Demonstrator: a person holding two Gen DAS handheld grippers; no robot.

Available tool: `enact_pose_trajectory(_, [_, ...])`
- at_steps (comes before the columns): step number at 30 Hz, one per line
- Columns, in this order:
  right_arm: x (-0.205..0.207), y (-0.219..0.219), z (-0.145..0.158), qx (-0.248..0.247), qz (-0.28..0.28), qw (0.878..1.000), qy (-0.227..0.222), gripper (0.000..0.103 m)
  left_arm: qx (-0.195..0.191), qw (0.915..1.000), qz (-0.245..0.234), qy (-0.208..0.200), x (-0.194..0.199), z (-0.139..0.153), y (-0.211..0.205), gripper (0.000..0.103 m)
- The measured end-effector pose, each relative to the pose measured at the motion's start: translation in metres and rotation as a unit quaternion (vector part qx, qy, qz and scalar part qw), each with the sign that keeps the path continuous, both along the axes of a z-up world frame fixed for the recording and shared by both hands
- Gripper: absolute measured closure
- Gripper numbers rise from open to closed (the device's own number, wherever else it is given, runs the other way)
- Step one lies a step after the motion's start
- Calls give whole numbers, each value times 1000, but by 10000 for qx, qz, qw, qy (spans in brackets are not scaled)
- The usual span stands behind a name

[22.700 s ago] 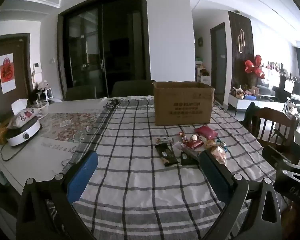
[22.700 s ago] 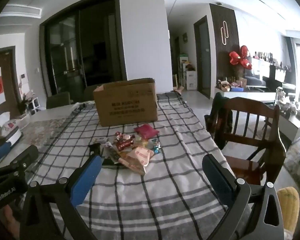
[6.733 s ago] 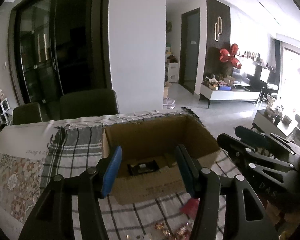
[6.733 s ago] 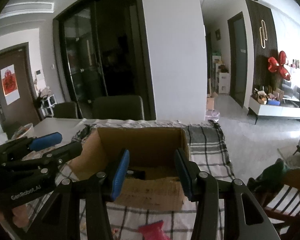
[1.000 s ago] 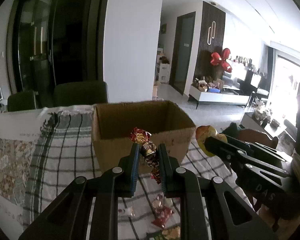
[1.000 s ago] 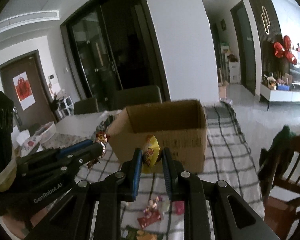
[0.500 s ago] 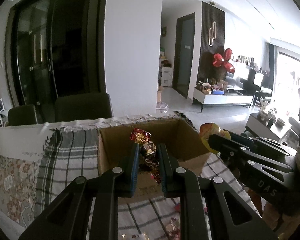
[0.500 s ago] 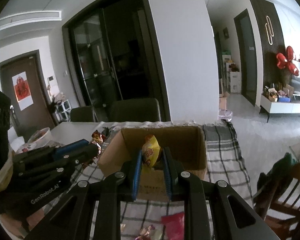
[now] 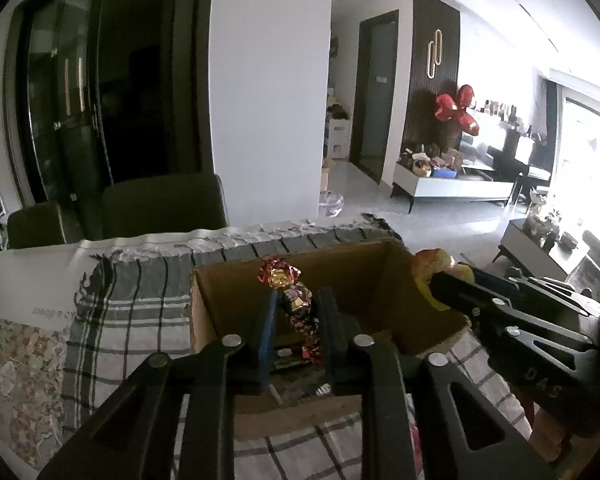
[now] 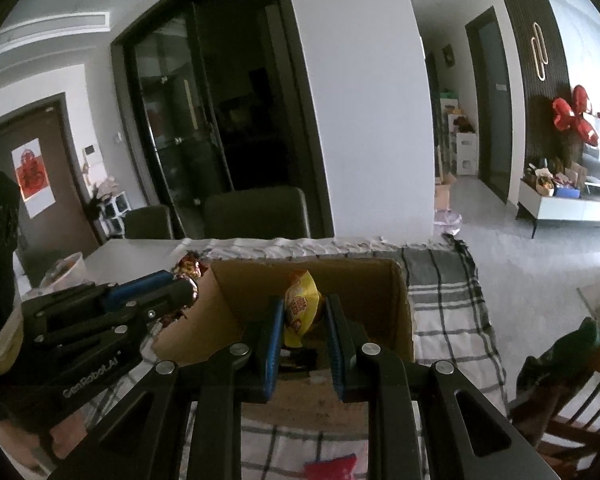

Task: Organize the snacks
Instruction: 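Open both tools to drop the candy and yellow pack into the box, then move both tools back down to the remaining snacks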

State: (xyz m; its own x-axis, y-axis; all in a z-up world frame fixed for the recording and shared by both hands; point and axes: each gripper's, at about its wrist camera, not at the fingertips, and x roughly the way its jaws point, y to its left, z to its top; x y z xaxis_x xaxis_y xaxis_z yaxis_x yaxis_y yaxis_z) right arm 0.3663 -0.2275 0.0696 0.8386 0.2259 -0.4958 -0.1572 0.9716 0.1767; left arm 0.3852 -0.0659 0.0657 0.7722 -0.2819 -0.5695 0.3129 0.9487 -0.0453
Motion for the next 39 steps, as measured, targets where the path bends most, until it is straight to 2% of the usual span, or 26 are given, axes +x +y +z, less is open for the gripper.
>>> enact_pose_trajectory(1, [3,0,-2,-21,-60,10000,31,80,-2,10000,41,-7,2,-1,1,68])
enact_pose_trajectory(2, [6,-1,-3,-35,-103,9999,67,74,8,10000,84,-31,2,-2,2,62])
enact_pose_trajectory(3, [7,-2,-4,-46,-156,9998,102,63,30,9999,131,-63,1,-2,4,60])
enact_pose_trajectory(5, [6,-2,-5,-100,-241,9996,101,59,56,9998,165,-93,-2,-1,6,57])
enact_pose_trajectory(8, [-1,1,-4,-189,-270,9994,91,59,73,9997,174,-166,-13,2,10,52])
enact_pose_trajectory(24, [-71,21,7,-176,-122,9996,-177,59,-8,9990,148,-427,-88,17,33,52])
enact_pose_trajectory(32, [-99,27,-4,-165,-76,9998,-102,59,79,9988,80,-474,-119,5,41,52])
enact_pose_trajectory(39, [-122,28,-21,-207,-105,9997,116,59,-2,9997,-185,-172,-141,-19,36,52])
